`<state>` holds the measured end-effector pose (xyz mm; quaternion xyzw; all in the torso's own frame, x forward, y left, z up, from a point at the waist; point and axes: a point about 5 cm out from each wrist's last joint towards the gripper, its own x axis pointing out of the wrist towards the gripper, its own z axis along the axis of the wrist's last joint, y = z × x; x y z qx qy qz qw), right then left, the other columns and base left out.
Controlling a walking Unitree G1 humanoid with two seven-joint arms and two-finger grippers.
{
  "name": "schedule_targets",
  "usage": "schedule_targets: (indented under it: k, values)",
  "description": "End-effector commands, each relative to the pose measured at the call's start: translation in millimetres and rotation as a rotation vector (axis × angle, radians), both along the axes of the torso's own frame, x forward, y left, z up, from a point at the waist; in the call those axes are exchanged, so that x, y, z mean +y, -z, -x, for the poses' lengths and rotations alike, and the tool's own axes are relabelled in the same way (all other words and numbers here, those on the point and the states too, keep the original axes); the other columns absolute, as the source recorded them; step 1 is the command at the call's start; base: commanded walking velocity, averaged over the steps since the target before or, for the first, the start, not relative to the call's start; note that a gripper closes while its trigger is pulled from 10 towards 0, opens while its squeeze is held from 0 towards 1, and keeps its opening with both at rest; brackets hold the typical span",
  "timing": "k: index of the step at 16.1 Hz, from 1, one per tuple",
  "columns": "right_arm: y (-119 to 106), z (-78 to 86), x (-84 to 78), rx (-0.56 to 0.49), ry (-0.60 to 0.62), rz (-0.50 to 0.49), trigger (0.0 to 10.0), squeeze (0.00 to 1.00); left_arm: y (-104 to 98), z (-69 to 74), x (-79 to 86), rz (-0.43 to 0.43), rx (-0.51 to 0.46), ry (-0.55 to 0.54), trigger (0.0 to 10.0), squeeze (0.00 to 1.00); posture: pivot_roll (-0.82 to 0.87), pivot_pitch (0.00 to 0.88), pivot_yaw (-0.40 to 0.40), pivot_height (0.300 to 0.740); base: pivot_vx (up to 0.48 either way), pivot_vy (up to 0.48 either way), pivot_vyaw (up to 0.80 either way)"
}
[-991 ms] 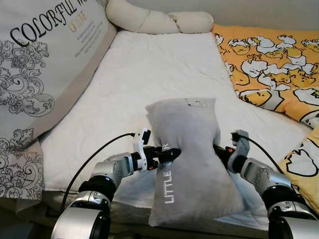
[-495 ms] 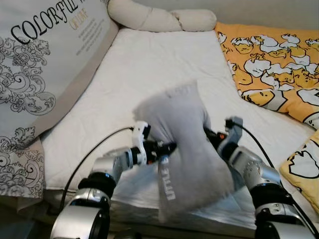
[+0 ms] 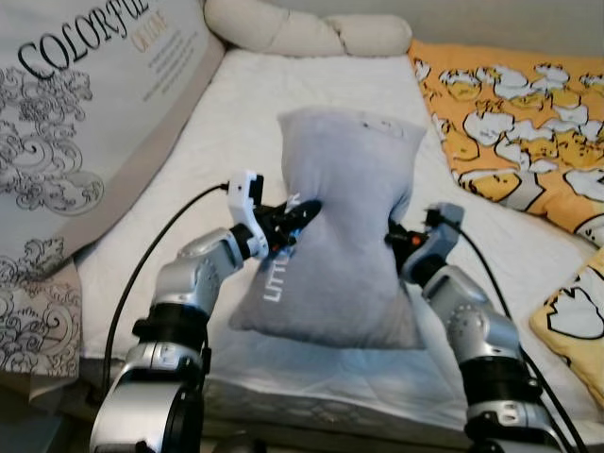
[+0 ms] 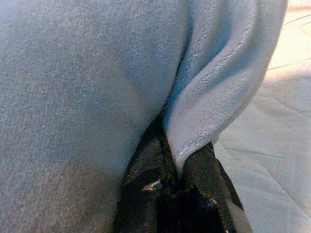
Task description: Clean up the room
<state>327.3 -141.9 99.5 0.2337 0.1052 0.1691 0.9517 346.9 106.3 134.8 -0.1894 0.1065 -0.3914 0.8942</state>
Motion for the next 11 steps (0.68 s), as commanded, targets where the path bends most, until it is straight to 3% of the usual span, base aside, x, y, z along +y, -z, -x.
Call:
schedule_targets:
  k: [1, 3, 4, 5, 7, 9, 11]
  values:
    - [-15, -2.3, 10.1, -0.08, -0.021, 0.016, 0.0, 0.0, -8, 1.3, -7.3, -0.029, -0.046, 0.027, 0.0, 0.0, 0.02, 0.0, -0.018, 0.74, 0.0, 0.0, 0.0]
    - [-17, 2.5, 14.4, -0.1, -0.019, 0.046, 0.0, 0.0, -12, 3.4, -0.1, -0.094, -0.096, -0.029, 0.0, 0.0, 0.01, 0.0, -0.013, 0.74, 0.0, 0.0, 0.0]
    - [-16, 10.0, 15.3, -0.11, -0.01, 0.065, 0.0, 0.0, -13, 7.2, 3.0, -0.186, -0.146, -0.075, 0.0, 0.0, 0.01, 0.0, -0.011, 0.74, 0.0, 0.0, 0.0]
    - [-15, 11.1, 14.7, -0.11, 0.0, 0.064, 0.0, 0.0, -13, 8.2, 3.1, -0.201, -0.155, -0.084, 0.0, 0.0, 0.01, 0.0, -0.011, 0.74, 0.0, 0.0, 0.0]
    - [-14, 13.6, 12.4, -0.106, 0.056, 0.037, 0.0, 0.0, -11, 14.8, 4.0, -0.334, -0.219, -0.102, 0.0, 0.0, 0.04, 0.0, -0.021, 0.74, 0.0, 0.0, 0.0]
    - [-10, 13.9, 15.1, -0.09, 0.087, 0.056, 0.0, 0.0, -12, 17.3, 6.9, -0.325, -0.232, -0.136, 0.0, 0.0, 0.05, 0.0, -0.033, 0.74, 0.0, 0.0, 0.0]
    - [-5, 18.0, 19.2, -0.061, 0.124, 0.124, 9.3, 0.0, -12, 17.8, 13.1, -0.333, -0.224, -0.21, 0.0, 0.0, 0.04, 0.0, -0.029, 0.74, 0.0, 0.0, 0.0]
